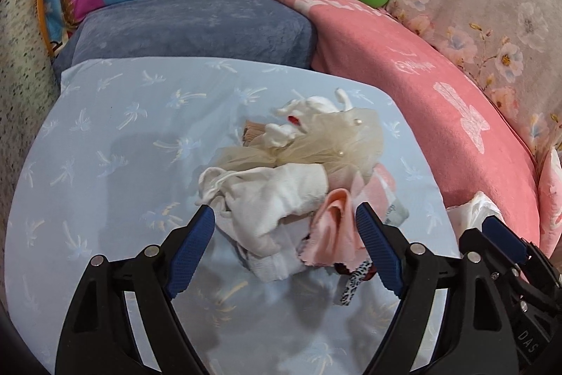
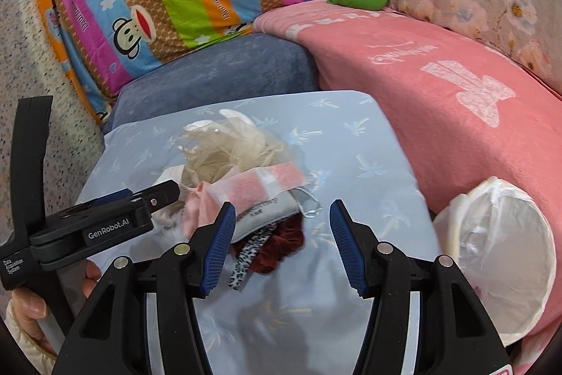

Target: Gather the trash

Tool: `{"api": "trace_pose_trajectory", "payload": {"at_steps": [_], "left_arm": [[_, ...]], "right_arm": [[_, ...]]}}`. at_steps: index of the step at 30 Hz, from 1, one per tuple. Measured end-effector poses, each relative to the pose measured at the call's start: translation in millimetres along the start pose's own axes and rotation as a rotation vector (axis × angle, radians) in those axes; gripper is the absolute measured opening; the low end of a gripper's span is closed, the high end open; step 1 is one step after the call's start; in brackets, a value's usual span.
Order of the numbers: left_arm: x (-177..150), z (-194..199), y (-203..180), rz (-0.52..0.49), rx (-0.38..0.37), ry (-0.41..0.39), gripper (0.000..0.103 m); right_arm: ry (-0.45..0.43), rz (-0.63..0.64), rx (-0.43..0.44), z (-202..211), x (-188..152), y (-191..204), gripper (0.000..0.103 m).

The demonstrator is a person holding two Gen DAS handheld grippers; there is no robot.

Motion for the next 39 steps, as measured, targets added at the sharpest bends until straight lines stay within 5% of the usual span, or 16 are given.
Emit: {"api": "trace_pose_trajectory", "payload": {"at_steps": [9,19,22,26,39], "left_arm": [[3.2,-19.3,19.9,0.04,-0.083,0.059,0.072],[4.0,-31.9,30.7,0.062,-0.191,0.109,0.032],[3.6,-30.8,31.3,0.058,-0.199,0.109,0.024],[3.6,-26.6,30.4,0.053,-0.197,0.103,0.016],[7.7,17.6,-5.8,-0.019,-0.195,0.015,0.008]], "right_arm": [[0.061,0.006,0.046,-44.0,13.3,19.6,0.055],[0.115,0.03,0.053,-80.5,21.9,32.8,0.055],[0.117,0.031,0.054,-85.7,22.4,34.1,0.046],[0.117,0.018,0.067,-86.3,23.6,34.2,0.017],[-0.002,-0.007,0.107,-17.7,26.4,22.7,0.009]]}}
Point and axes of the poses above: each gripper's, at about its wrist camera, not at the fingertips, and z roughly against the way its jaws point, y to its left, x to its top, the point moved 3 cm from there along -z, roughly the way its jaws point, and after that the axes turned 15 degrees about y, right-handed, at the moved point
